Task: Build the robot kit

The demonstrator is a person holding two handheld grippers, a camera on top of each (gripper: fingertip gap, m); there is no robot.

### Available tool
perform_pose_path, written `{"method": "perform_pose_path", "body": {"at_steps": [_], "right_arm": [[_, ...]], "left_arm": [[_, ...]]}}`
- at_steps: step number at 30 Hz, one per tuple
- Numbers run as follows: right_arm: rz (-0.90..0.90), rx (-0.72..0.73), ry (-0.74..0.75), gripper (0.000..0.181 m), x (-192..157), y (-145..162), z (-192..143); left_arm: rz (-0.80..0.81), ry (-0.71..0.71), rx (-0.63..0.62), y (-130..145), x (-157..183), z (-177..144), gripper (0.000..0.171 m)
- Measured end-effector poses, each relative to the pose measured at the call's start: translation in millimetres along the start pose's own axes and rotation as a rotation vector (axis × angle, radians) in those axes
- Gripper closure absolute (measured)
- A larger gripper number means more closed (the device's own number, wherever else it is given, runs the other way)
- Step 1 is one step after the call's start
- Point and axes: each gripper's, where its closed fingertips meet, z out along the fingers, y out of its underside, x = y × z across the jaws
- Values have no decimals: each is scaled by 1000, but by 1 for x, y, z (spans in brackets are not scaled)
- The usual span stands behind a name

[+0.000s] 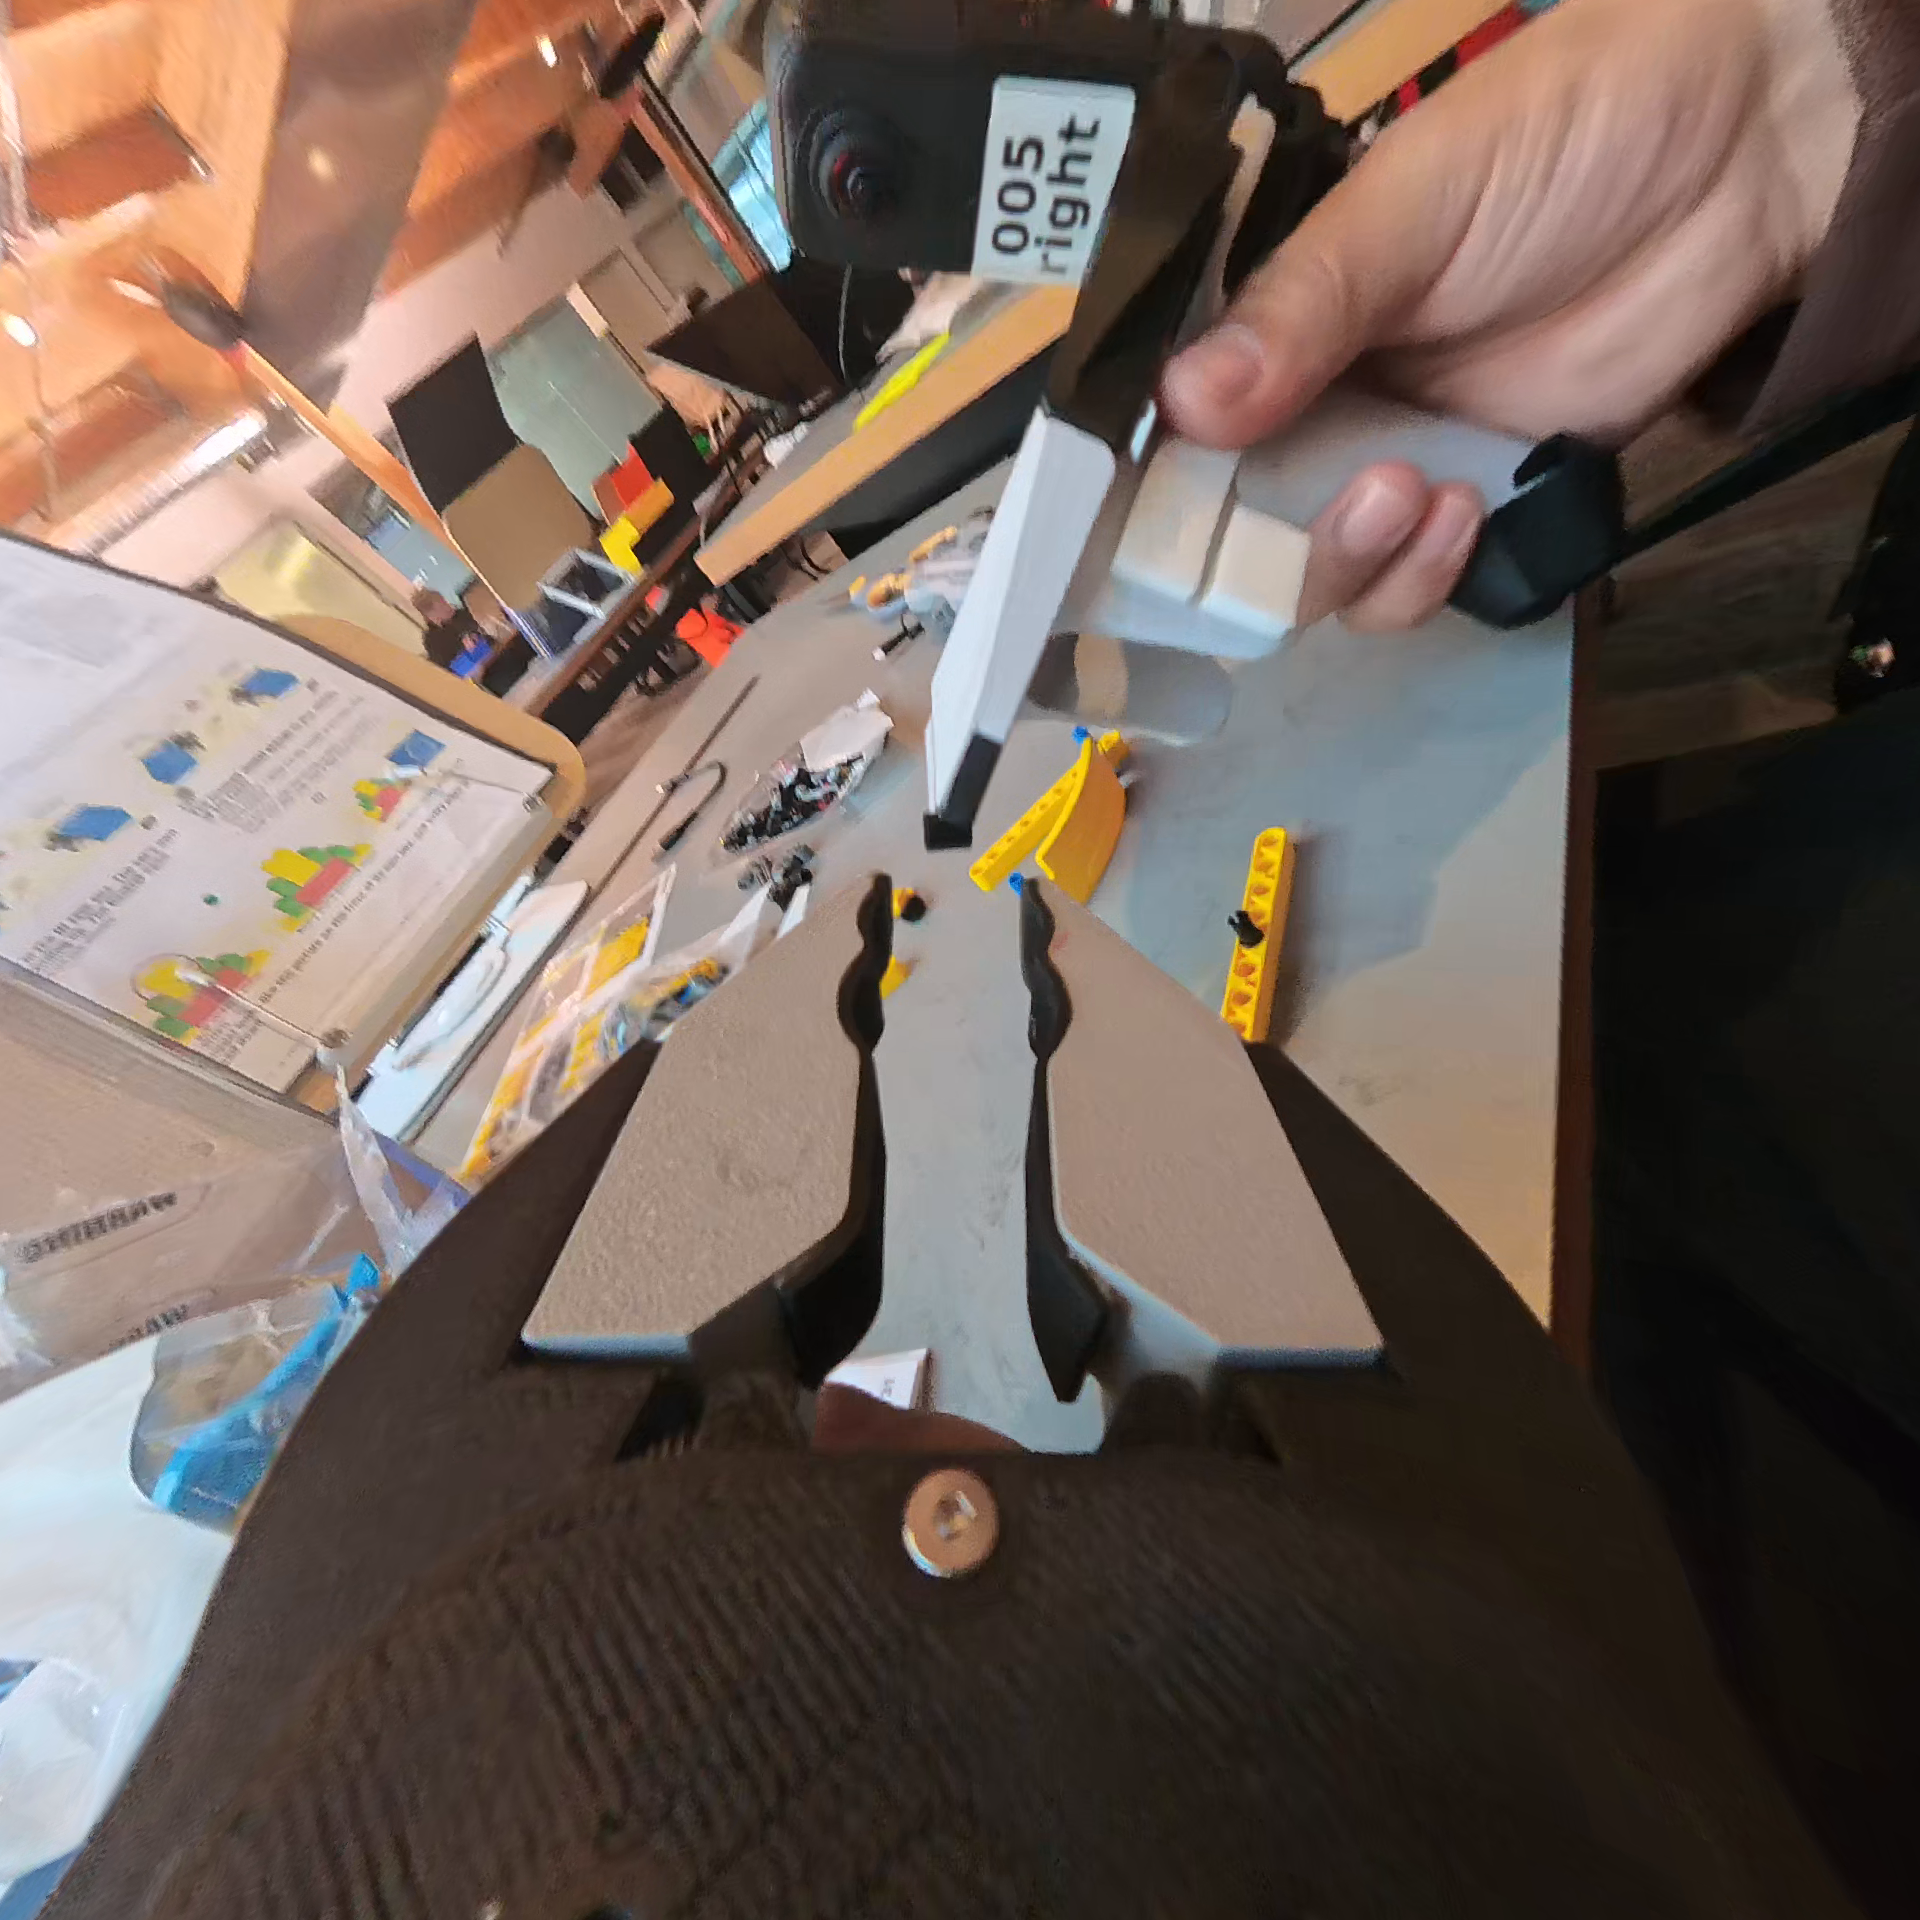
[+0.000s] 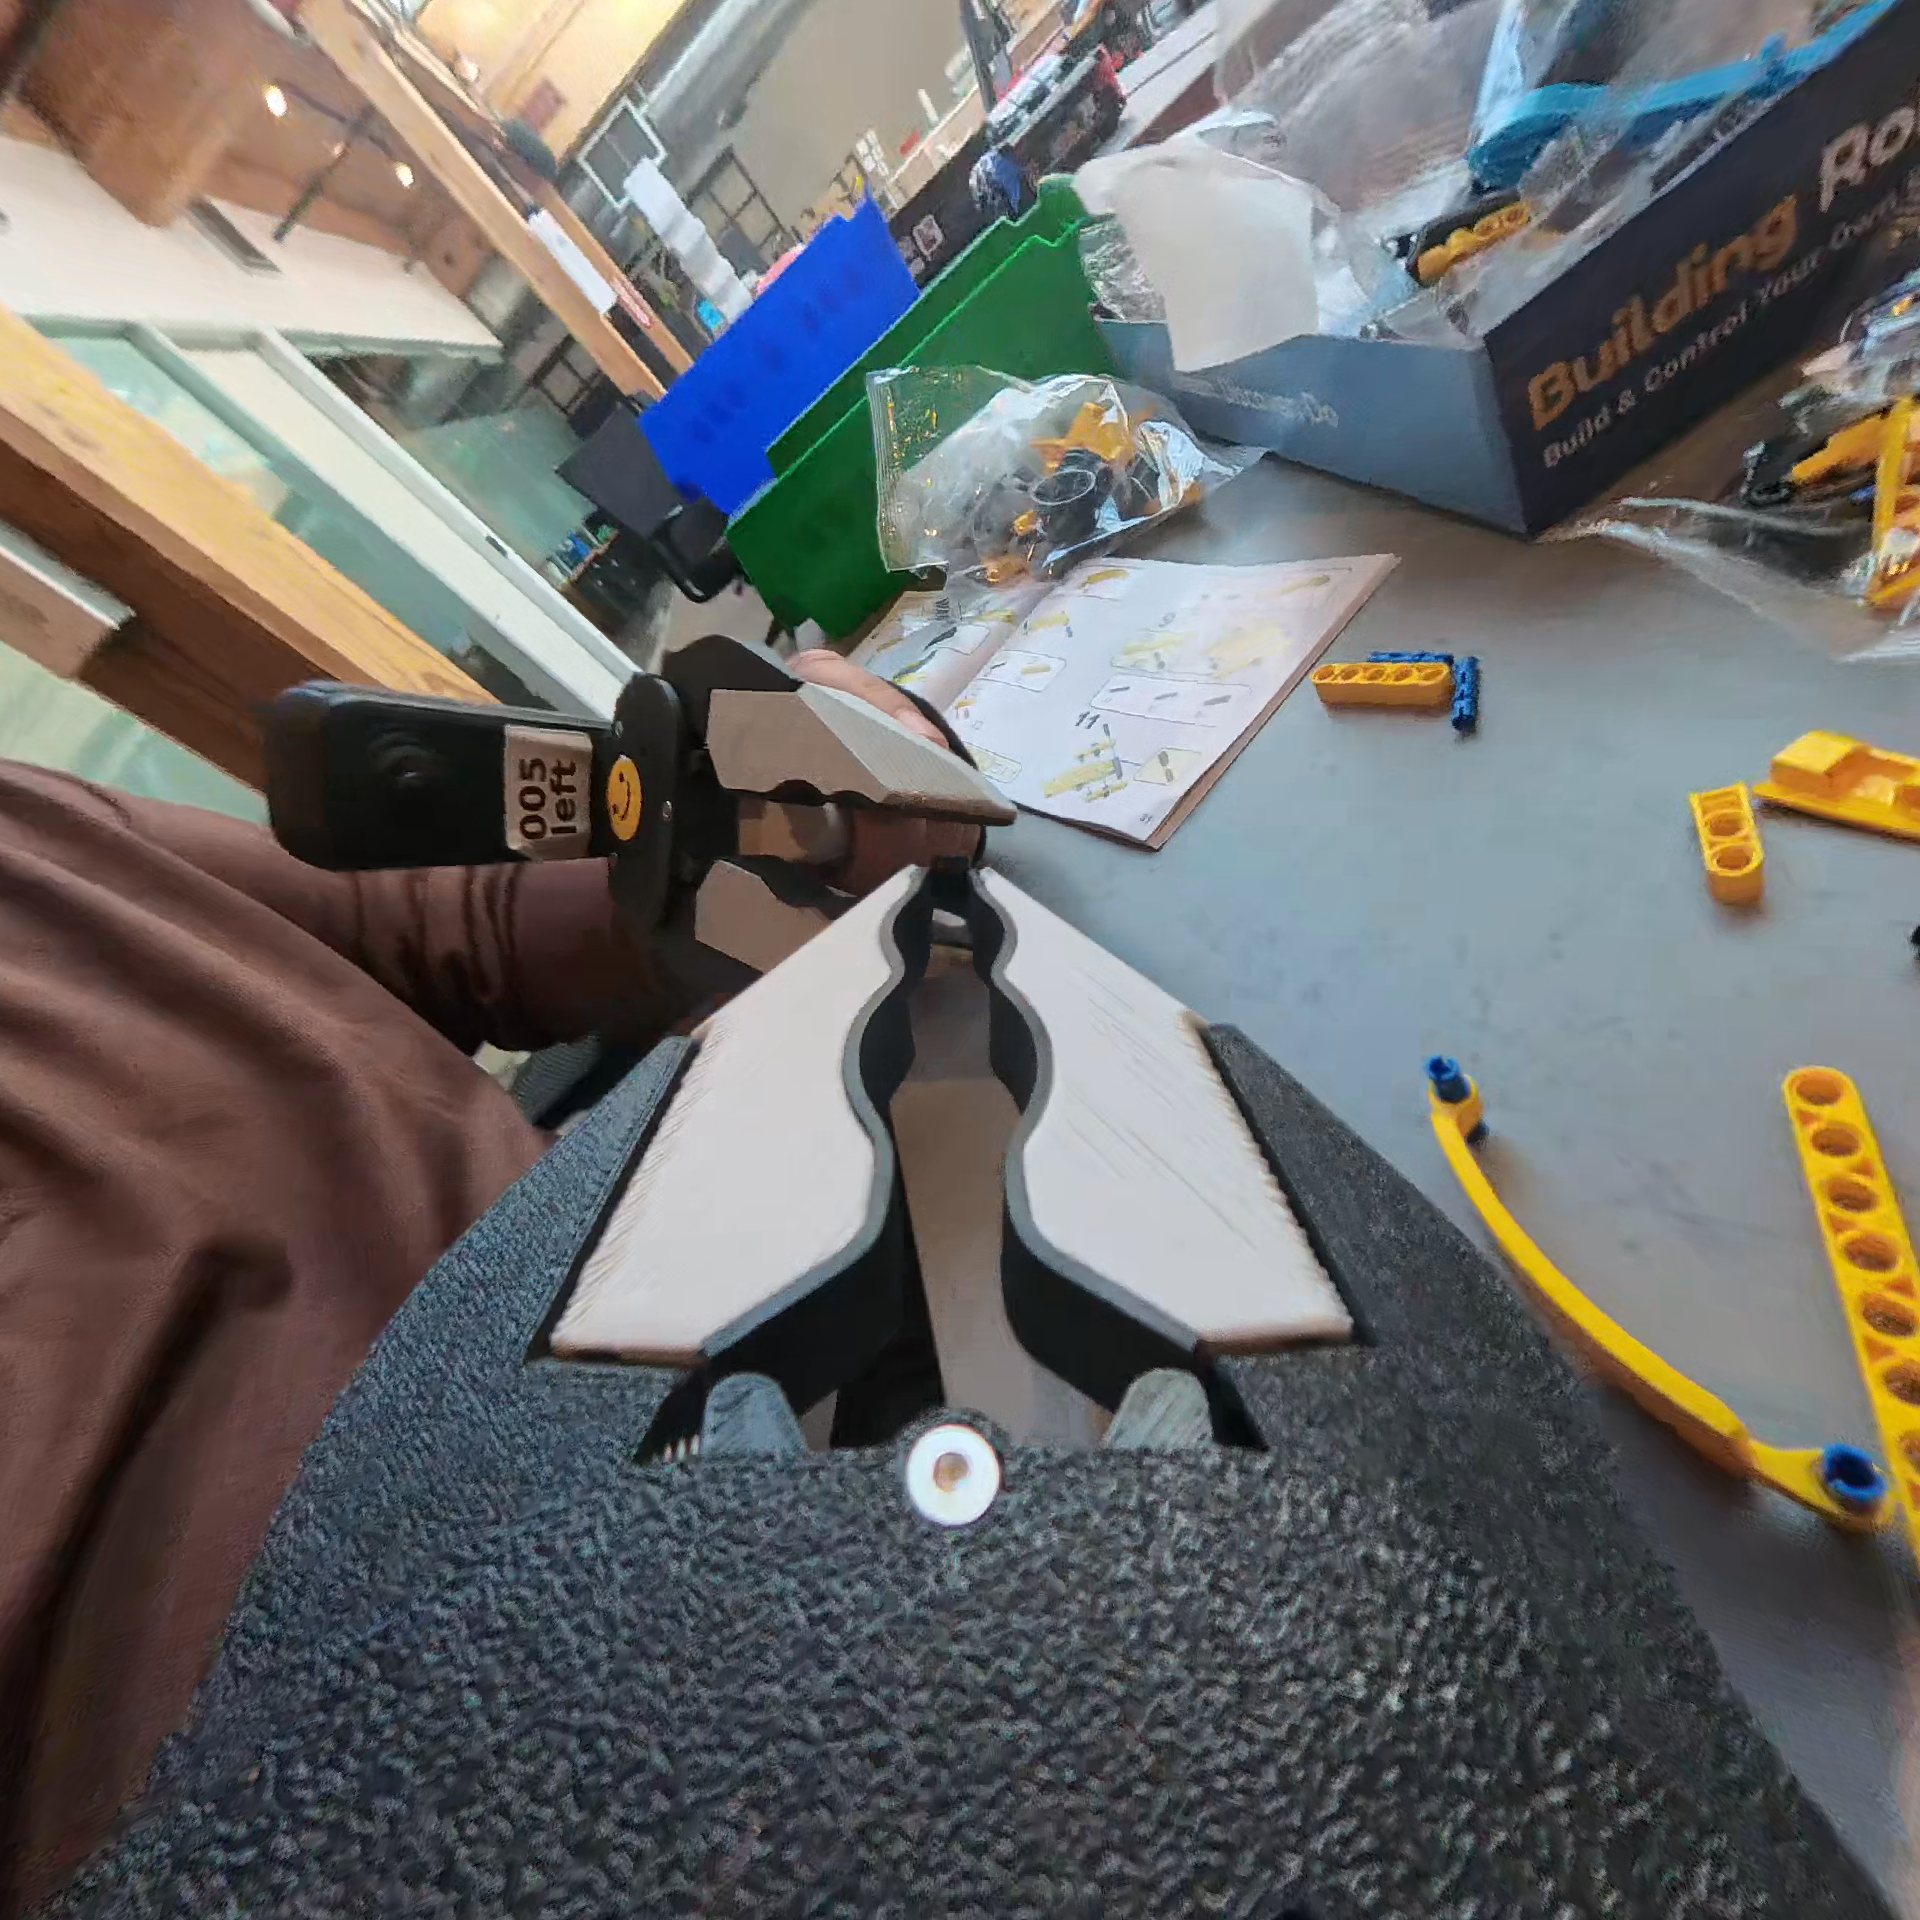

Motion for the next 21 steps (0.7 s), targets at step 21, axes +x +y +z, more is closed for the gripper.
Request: {"method": "perform_pose_path", "body": {"at_steps": [21], "right_arm": [[-158,-58,35,175,2,13,2]], "left_arm": [[247,-105,3,0,8,2,167]]}}
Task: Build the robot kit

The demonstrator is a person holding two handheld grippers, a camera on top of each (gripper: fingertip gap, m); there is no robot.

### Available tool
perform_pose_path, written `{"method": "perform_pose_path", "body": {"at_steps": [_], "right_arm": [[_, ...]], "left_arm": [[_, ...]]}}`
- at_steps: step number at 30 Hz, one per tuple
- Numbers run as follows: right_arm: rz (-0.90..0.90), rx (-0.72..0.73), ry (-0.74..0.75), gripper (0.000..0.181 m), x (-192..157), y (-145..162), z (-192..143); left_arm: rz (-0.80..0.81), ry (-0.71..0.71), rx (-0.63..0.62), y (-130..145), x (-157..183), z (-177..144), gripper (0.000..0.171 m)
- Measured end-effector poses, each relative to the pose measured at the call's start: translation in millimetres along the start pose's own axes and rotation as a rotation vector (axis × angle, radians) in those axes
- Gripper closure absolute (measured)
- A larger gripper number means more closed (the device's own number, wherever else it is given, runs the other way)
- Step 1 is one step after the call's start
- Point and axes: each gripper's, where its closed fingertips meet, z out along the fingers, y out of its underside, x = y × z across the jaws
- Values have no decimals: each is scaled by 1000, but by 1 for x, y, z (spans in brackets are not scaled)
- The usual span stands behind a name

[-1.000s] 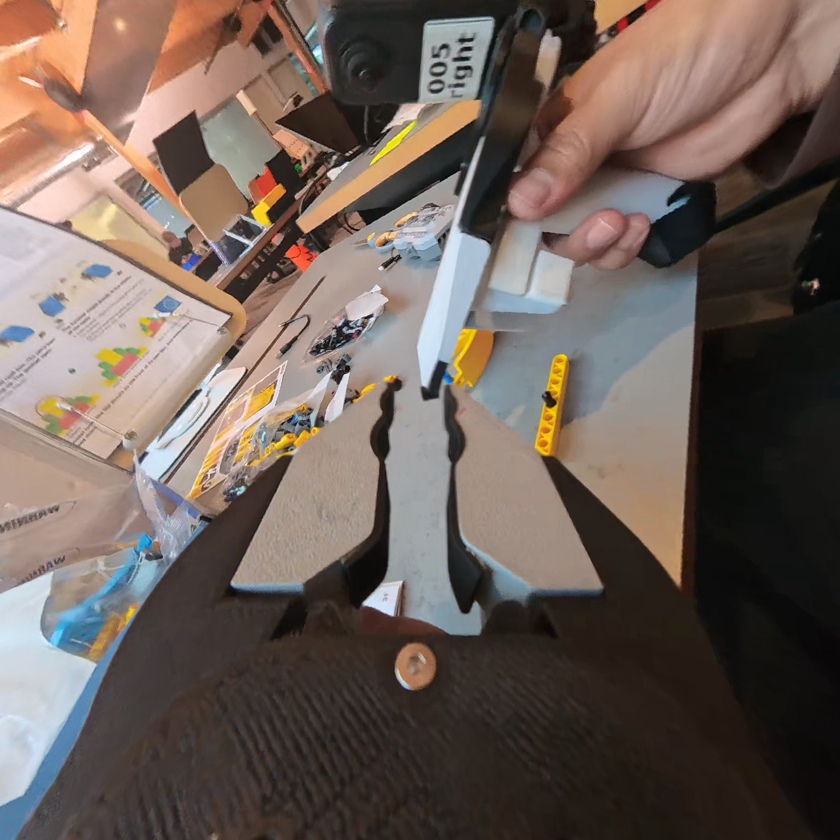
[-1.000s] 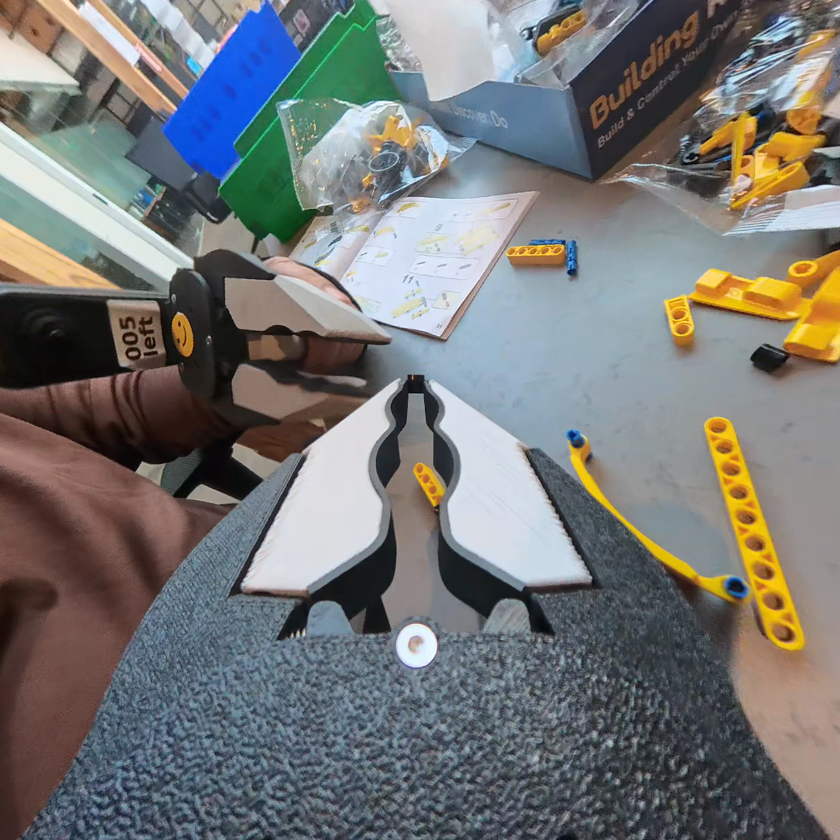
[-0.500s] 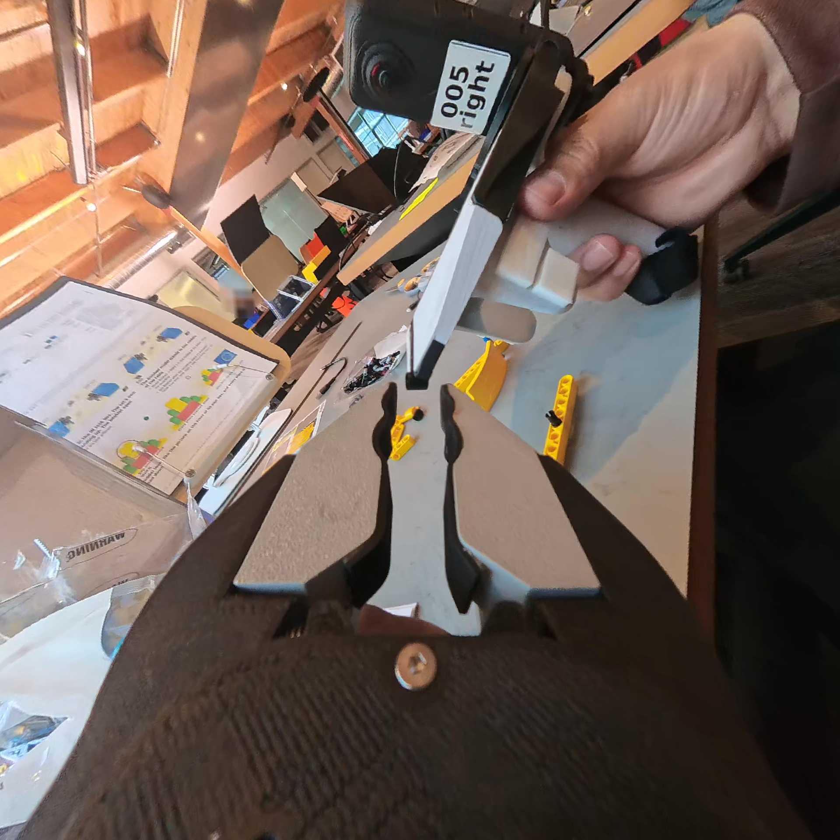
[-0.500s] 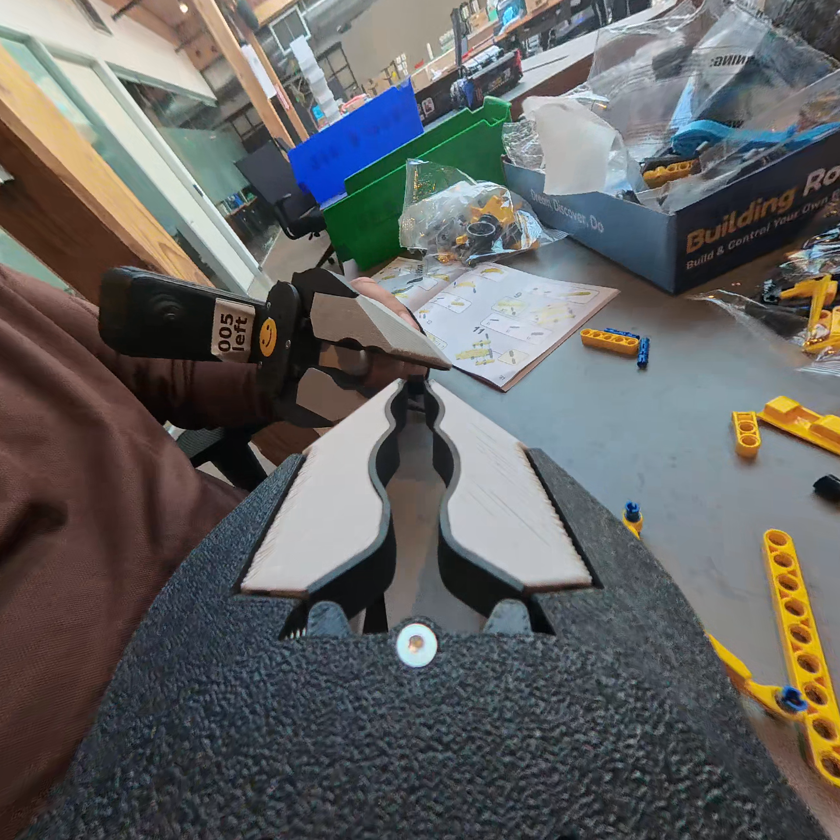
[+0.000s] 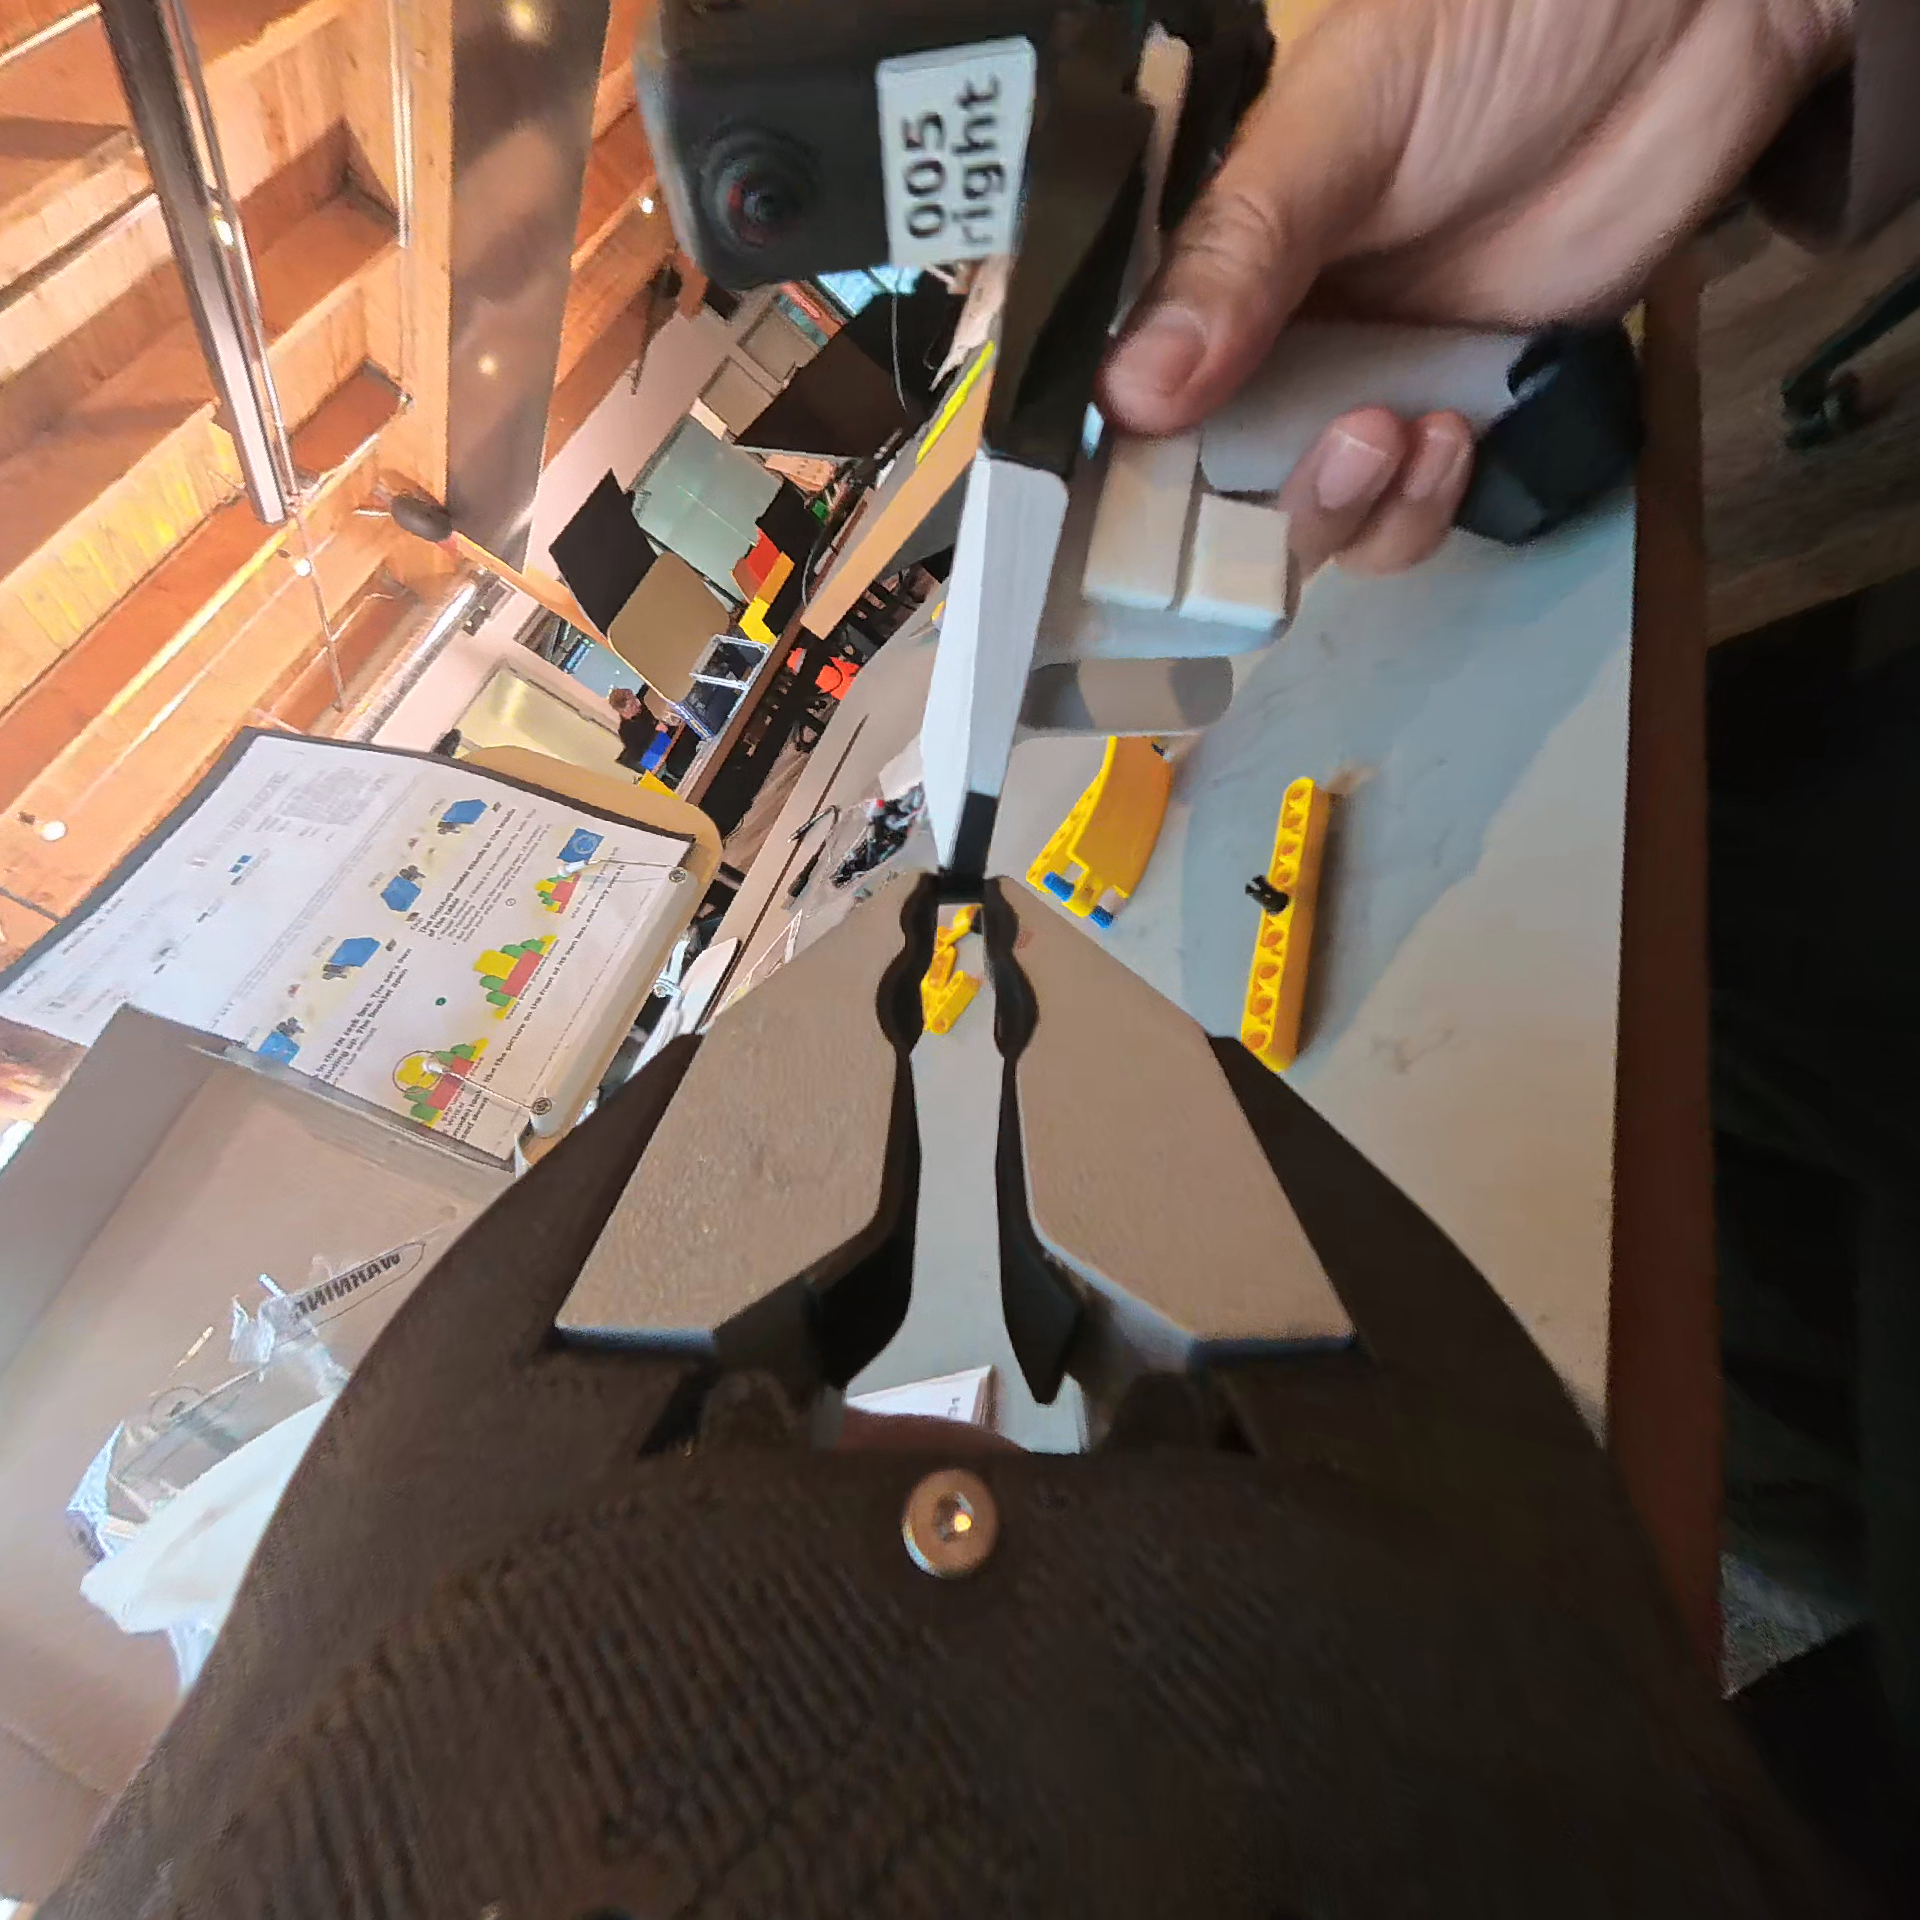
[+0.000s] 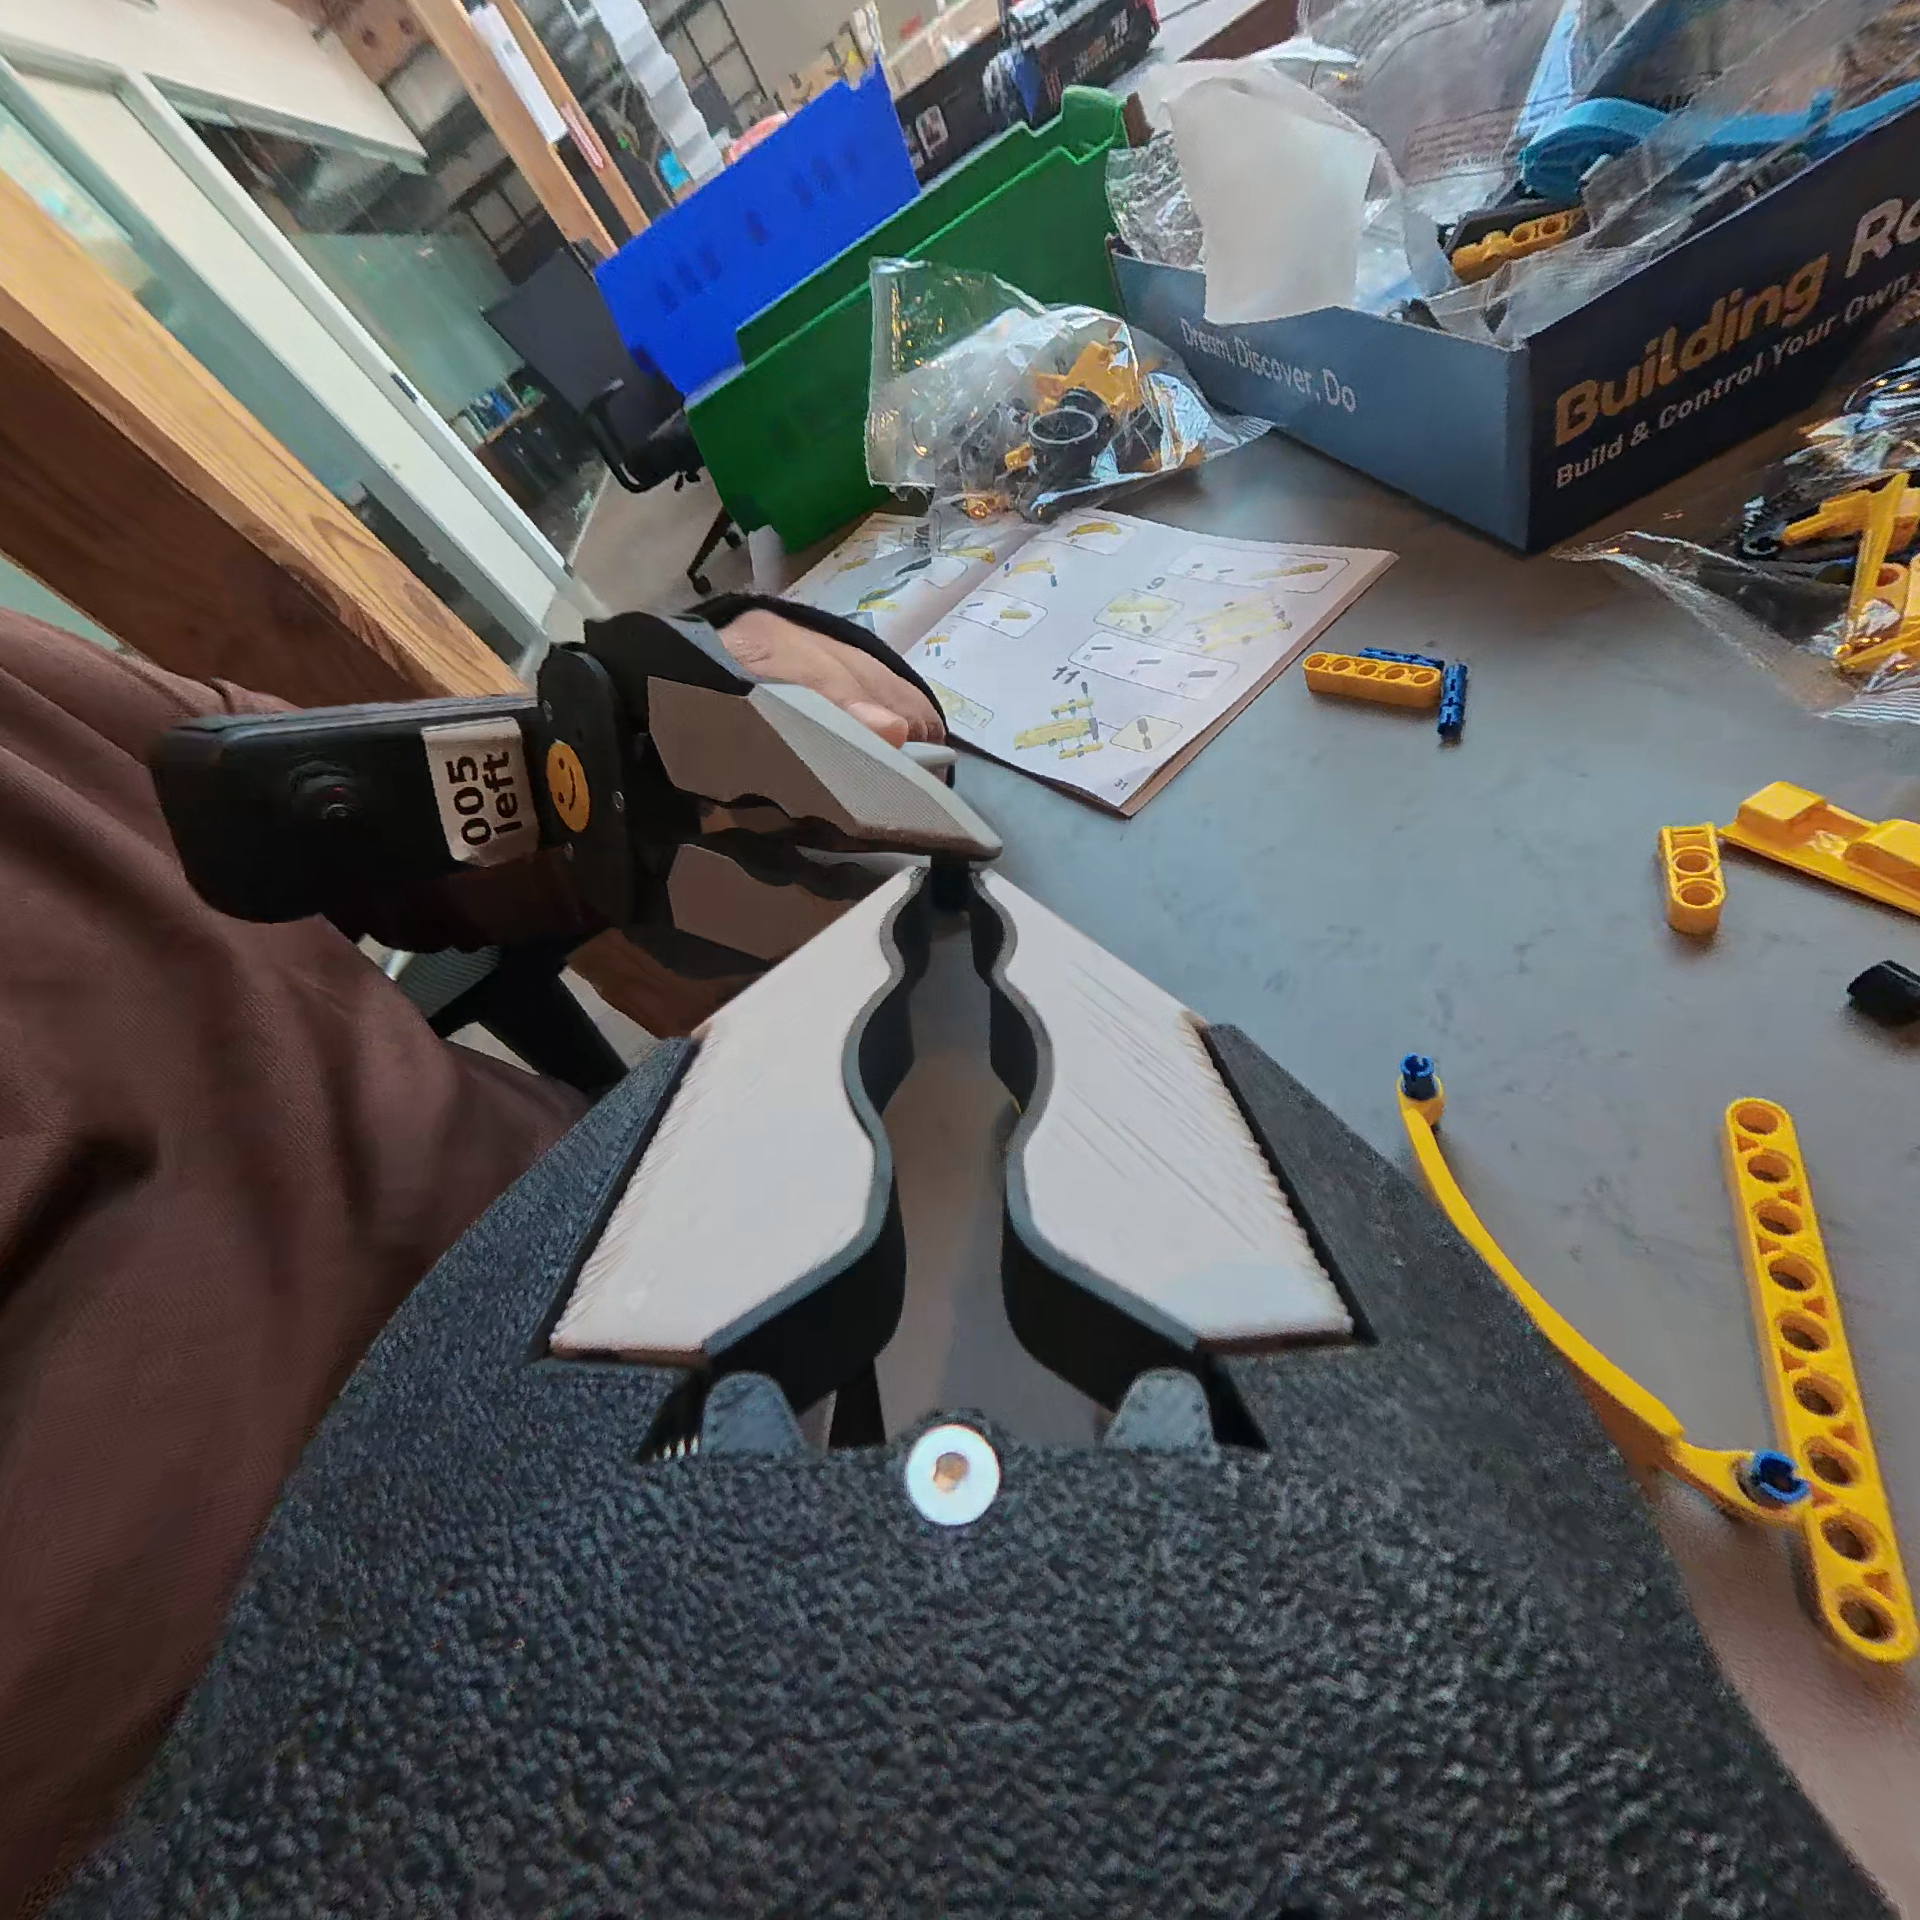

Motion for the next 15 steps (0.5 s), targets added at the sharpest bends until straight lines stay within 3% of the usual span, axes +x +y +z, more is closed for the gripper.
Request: {"method": "perform_pose_path", "body": {"at_steps": [9,12,15], "right_arm": [[-47,-116,82,175,7,15,-2],[-26,-102,105,175,10,12,-2],[87,13,57,176,7,-6,-7]], "left_arm": [[211,-8,-40,6,14,4,167],[185,-39,-51,8,10,6,167],[78,-100,-34,7,-7,2,159]]}}
